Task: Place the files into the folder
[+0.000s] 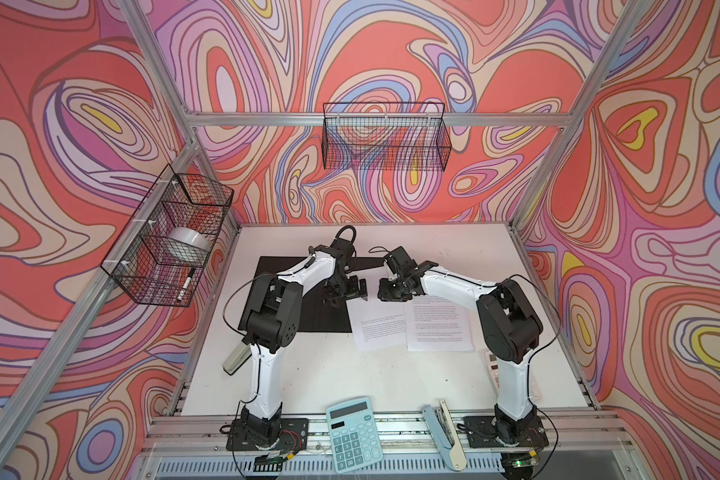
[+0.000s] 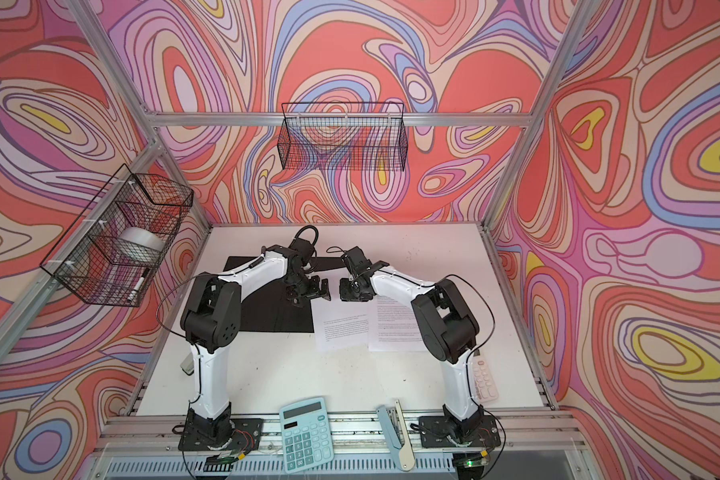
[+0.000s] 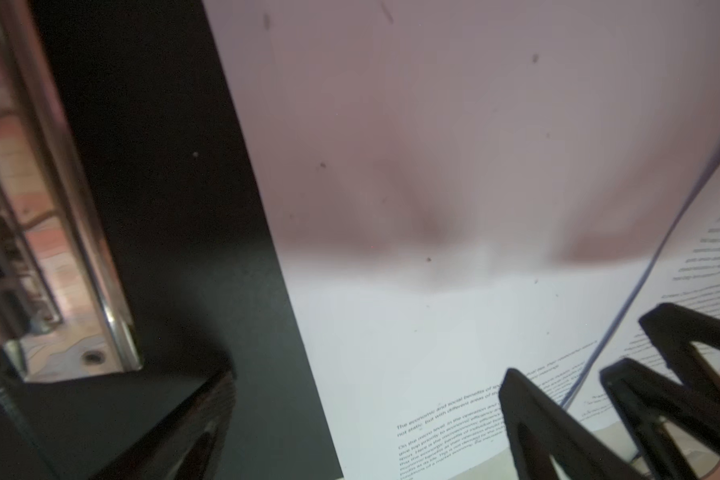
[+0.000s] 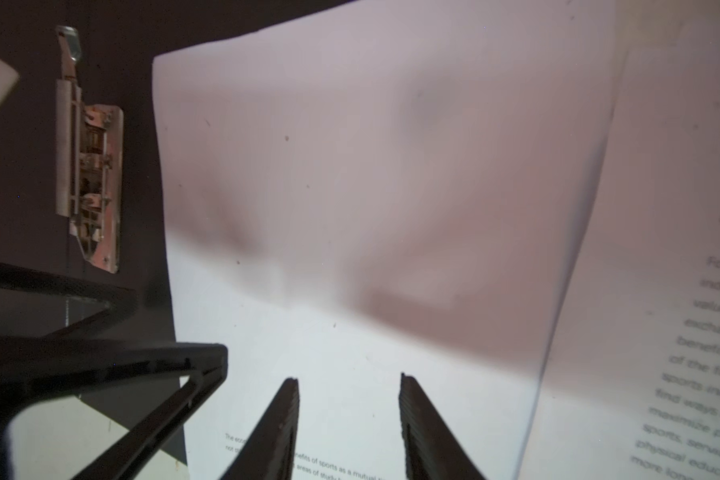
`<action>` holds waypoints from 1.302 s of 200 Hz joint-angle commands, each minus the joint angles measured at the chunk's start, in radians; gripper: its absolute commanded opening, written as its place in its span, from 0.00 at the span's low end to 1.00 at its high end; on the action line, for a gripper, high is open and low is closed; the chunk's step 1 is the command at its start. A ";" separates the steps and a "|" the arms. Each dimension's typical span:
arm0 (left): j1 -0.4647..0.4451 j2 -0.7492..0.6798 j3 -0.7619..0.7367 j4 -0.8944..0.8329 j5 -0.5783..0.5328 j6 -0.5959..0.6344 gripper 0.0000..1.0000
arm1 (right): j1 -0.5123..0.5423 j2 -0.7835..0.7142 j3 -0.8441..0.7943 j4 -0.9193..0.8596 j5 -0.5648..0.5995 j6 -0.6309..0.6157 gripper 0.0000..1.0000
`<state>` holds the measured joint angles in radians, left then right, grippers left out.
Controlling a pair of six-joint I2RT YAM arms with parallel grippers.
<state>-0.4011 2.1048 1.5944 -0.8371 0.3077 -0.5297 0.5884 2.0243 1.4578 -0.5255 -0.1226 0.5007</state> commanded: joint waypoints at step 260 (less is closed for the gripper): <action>-0.008 -0.009 0.015 0.049 0.282 -0.015 1.00 | -0.010 -0.009 -0.097 0.042 -0.159 0.044 0.43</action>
<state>-0.3977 2.1479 1.6283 -0.7914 0.5816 -0.5613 0.5690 2.0354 1.3869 -0.4858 -0.2619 0.5446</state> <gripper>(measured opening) 0.998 0.430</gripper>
